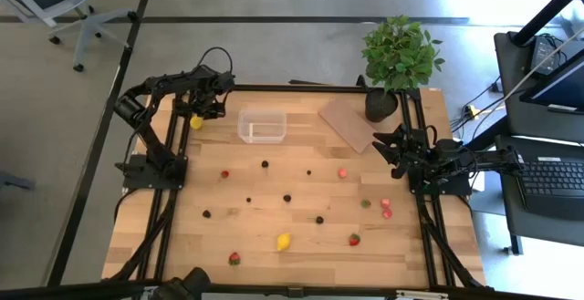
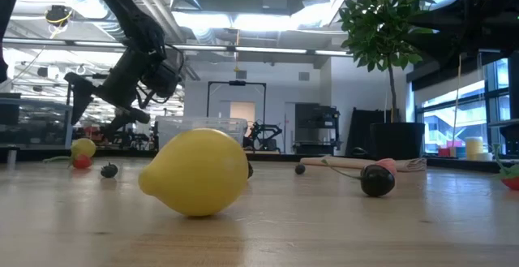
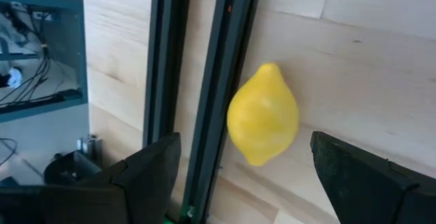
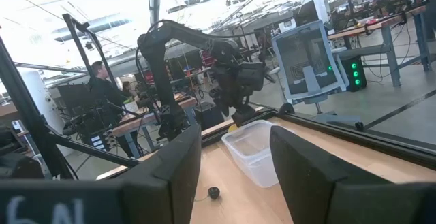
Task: Pick and placing Produce into tupperware
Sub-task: Put the yellow lemon into the transparent bin
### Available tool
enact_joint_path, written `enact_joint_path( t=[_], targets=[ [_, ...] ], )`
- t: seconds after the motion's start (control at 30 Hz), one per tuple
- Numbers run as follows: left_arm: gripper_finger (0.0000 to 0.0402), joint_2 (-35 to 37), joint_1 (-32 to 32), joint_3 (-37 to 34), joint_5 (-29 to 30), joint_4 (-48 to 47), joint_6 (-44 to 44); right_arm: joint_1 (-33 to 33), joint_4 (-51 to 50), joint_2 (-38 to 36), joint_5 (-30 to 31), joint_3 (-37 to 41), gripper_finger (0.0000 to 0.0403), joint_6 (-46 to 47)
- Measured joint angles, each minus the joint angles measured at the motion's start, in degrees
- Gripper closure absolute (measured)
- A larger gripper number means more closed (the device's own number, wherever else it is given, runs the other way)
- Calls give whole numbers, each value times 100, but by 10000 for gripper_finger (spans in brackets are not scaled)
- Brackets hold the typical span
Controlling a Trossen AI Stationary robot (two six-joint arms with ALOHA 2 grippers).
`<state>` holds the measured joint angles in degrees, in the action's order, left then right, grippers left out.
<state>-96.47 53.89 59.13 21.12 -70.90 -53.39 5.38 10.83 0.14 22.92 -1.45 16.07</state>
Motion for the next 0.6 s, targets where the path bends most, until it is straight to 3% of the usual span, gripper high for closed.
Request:
enact_joint_path(
  t=[0.23,0.6],
  targets=[
    [98,4,39,-40,15,120,-2,-1,0,-1,1,0,224,-3],
    [100,4,37,-909,-81,797,-14,-1,0,0,2,0,224,-179]
  ],
)
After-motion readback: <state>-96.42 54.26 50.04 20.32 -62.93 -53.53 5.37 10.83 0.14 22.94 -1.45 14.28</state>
